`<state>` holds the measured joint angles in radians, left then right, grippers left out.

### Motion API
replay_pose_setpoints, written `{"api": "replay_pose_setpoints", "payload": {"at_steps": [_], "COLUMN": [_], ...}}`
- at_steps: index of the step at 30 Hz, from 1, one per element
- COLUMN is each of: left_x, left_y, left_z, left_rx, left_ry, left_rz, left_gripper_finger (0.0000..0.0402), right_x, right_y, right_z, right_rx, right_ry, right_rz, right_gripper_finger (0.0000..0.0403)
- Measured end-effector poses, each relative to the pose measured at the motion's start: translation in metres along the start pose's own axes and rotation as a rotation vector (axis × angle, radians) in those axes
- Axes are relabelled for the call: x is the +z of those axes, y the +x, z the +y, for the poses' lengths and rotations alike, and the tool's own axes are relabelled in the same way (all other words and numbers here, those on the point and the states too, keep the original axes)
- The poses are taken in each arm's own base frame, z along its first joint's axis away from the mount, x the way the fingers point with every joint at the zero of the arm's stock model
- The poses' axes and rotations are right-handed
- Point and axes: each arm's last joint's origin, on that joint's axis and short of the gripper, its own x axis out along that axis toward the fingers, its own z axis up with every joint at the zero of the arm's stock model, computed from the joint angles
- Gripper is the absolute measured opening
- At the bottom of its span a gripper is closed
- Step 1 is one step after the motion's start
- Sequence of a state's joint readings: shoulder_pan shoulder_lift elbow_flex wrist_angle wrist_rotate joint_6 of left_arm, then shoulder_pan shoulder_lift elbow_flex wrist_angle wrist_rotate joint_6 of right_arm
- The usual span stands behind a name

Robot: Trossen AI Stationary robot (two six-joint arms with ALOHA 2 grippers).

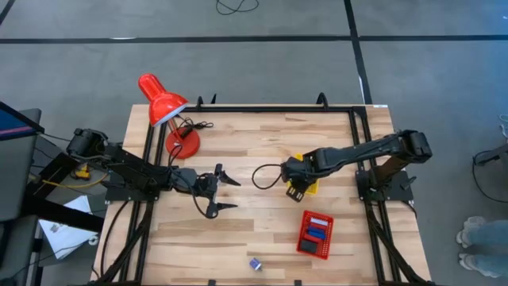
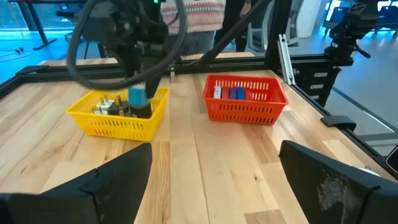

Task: Pick & Place Office items
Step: Put the blue charger adapter into the yellow bin

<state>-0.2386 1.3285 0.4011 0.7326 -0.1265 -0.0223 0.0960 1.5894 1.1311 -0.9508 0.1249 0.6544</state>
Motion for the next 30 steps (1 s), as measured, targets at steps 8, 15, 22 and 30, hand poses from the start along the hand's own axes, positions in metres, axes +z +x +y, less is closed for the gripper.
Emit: {"api": "replay_pose_setpoints", "payload": {"at_steps": [8,15,22,30], "left_x": [0.000,0.000,0.000,0.000], "left_y": [0.000,0.000,0.000,0.000], "left_z": [0.000,0.000,0.000,0.000], "left_rx": [0.000,0.001,0.001,0.001], "left_ry": [0.000,0.000,0.000,0.000], "left_rz": [0.000,0.000,0.000,0.000], "left_gripper_finger": [0.0345,0.0348,0.0347,0.0347], "right_x": [-0.002,-0.003,-0.011,-0.011], "right_y": [0.016,0.027,0.038,0.038], "right_z": [-0.008,-0.011,-0.014,-0.012], "right_rx": [0.015,0.040,0.030,0.016], "right_ry": [0.026,0.041,0.038,-0.007], "right_rz": [0.011,0.024,0.044,0.014], "right_gripper_finger": [0.0132,0.0132,0.0132,0.0162]}}
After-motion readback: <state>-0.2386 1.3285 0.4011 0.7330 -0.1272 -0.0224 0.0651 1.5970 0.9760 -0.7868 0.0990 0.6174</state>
